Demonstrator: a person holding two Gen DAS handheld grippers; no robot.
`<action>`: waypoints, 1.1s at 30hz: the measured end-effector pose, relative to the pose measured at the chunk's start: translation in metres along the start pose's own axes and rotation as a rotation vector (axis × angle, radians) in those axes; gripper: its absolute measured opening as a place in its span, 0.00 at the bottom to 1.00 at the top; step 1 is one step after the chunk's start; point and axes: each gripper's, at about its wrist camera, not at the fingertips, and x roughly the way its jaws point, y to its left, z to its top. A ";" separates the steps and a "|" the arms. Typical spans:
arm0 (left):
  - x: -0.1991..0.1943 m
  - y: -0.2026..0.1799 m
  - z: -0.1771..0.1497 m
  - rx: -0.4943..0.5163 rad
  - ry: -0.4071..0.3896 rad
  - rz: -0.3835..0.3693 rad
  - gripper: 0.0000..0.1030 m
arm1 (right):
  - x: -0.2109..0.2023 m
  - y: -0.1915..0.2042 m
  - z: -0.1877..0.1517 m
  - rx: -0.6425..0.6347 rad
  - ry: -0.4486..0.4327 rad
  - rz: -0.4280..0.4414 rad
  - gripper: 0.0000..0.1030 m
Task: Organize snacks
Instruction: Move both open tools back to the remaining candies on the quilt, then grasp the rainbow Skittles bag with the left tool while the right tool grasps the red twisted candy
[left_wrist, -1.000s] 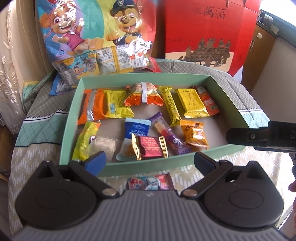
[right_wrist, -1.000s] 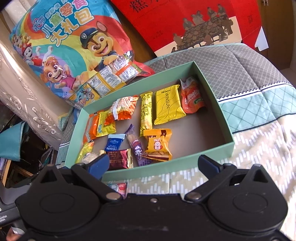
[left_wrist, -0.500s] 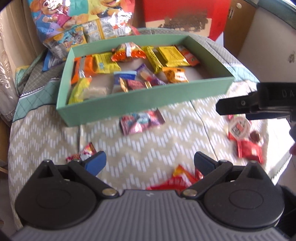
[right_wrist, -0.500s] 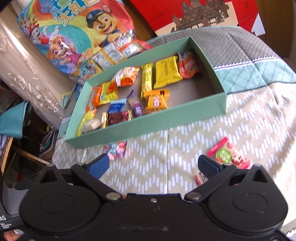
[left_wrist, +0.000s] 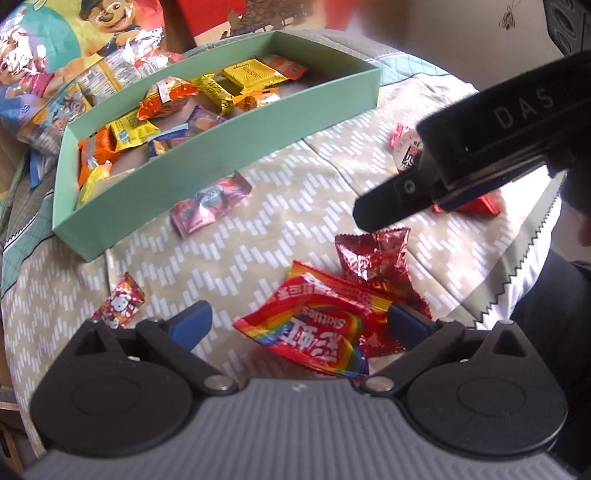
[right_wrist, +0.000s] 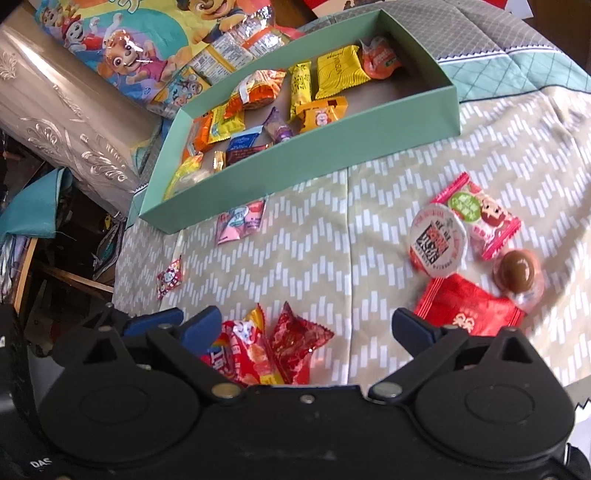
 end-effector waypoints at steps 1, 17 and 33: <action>0.002 -0.001 -0.002 -0.002 -0.005 0.005 0.90 | 0.002 -0.001 -0.002 0.006 0.012 0.005 0.78; 0.006 0.056 -0.022 -0.295 0.004 0.028 0.83 | 0.020 0.009 0.013 -0.097 -0.070 -0.151 0.33; 0.022 0.037 0.002 -0.063 0.009 0.037 0.82 | 0.035 0.023 0.008 -0.160 -0.071 -0.173 0.51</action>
